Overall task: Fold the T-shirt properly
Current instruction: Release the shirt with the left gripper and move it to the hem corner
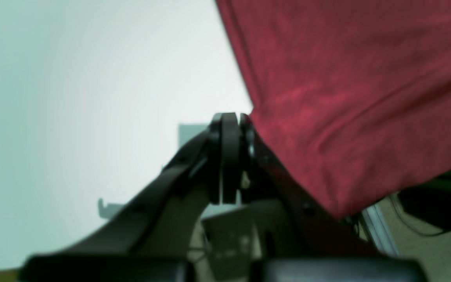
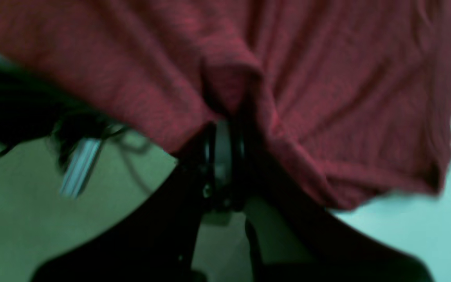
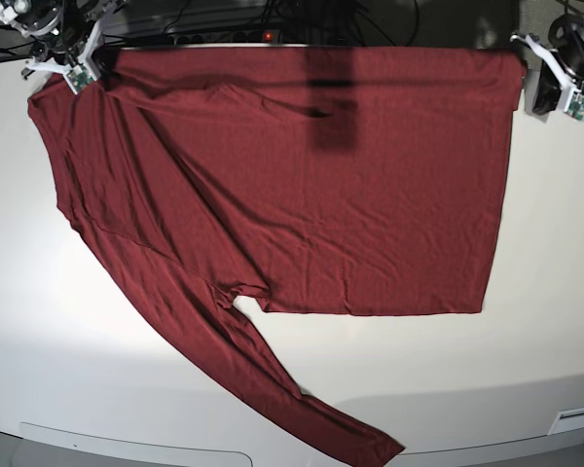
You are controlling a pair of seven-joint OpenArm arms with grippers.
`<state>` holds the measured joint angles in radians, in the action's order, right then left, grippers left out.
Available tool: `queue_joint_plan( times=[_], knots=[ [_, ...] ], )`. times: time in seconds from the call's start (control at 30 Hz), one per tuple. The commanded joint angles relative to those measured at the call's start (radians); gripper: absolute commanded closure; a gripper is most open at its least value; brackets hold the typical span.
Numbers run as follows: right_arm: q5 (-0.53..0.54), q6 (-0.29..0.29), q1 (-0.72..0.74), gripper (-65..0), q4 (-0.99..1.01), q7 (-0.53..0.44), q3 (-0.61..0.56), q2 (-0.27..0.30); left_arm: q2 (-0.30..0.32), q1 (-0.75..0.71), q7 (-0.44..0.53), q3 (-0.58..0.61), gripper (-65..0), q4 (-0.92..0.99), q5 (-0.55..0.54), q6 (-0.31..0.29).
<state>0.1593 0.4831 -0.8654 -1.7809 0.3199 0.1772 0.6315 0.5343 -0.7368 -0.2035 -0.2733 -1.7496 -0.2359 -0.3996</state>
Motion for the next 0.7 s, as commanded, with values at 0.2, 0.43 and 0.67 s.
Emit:
queue_joint_plan(
  times=[0.2,0.43,0.67],
  knots=[
    [0.008,0.006,-0.01,-23.0,-0.155,-0.006,0.007,0.011,0.015,0.026,0.018,-0.008,-7.2,-0.07,-0.009,0.005],
    [-0.003,0.006,0.042,-24.9,-0.189,0.028,0.007,0.013,0.015,0.172,-0.095,-0.008,-25.6,-0.07,-0.166,0.004],
    [0.008,0.005,0.17,-24.9,-0.189,0.063,0.007,0.014,0.014,0.342,-0.109,-0.008,-25.6,0.008,-0.245,0.003]
  ],
)
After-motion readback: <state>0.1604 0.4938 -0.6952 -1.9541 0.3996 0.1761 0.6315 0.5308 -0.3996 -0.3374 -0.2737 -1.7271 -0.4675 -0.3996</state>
